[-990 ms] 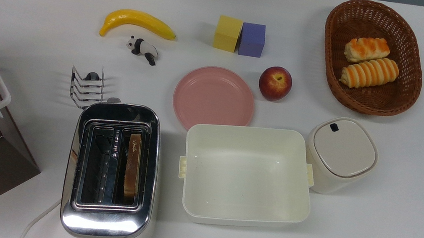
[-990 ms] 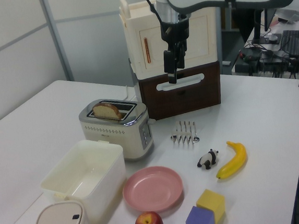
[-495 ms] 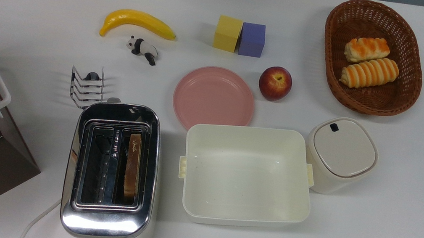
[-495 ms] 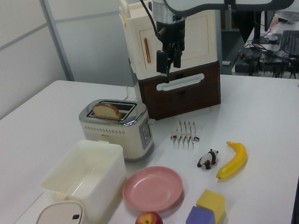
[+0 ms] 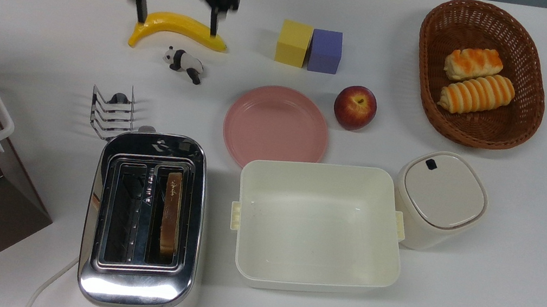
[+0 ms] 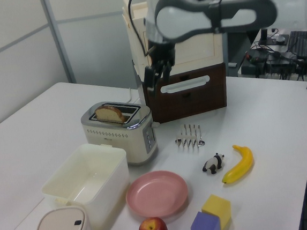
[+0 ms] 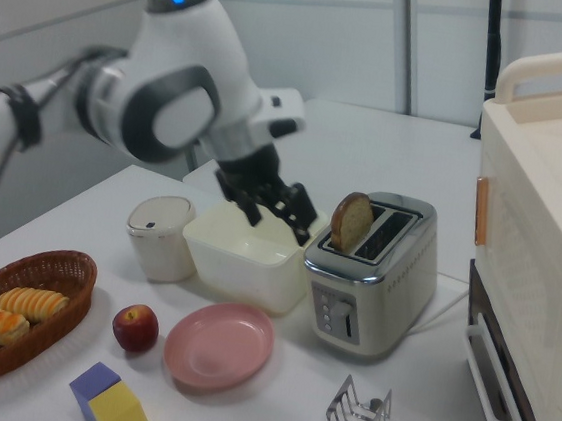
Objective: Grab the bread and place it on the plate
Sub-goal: 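Position the open gripper above the toast slice in the toaster slot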
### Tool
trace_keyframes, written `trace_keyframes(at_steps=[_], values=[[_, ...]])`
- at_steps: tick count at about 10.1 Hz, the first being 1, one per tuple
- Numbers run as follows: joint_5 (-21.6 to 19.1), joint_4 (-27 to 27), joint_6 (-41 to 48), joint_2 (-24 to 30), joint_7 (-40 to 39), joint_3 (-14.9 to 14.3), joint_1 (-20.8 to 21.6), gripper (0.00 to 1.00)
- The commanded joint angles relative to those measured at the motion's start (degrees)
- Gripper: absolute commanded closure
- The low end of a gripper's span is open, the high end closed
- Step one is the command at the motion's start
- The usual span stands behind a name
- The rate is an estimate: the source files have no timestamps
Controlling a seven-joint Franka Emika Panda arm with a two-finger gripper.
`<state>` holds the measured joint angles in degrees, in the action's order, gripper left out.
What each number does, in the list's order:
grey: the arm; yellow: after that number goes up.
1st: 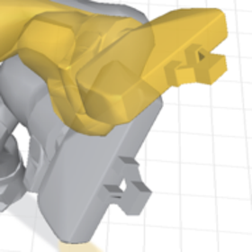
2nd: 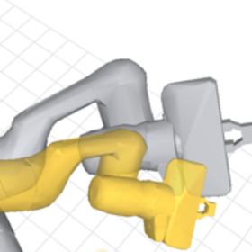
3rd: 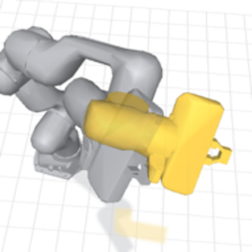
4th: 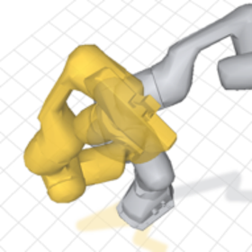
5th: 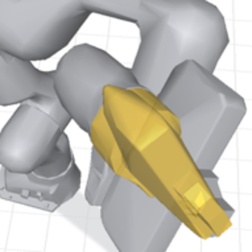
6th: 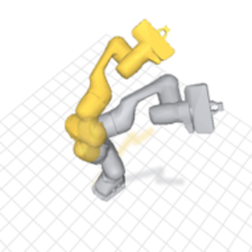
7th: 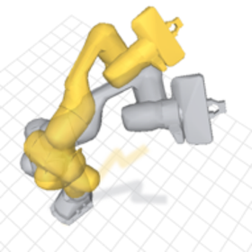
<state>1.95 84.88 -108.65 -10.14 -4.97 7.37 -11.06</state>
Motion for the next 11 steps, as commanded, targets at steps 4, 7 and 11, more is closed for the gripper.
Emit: trace_keyframes(at_steps=[4,7,11], values=[[4.2,-3.2,-24.8,-14.7,0.9,-0.4,-0.5,0.0],[11.7,-3.1,-33.6,-18.4,1.1,1.5,-0.5,0.0],[11.9,-3.1,-33.3,-17.9,1.4,2.5,-0.5,0.0]])
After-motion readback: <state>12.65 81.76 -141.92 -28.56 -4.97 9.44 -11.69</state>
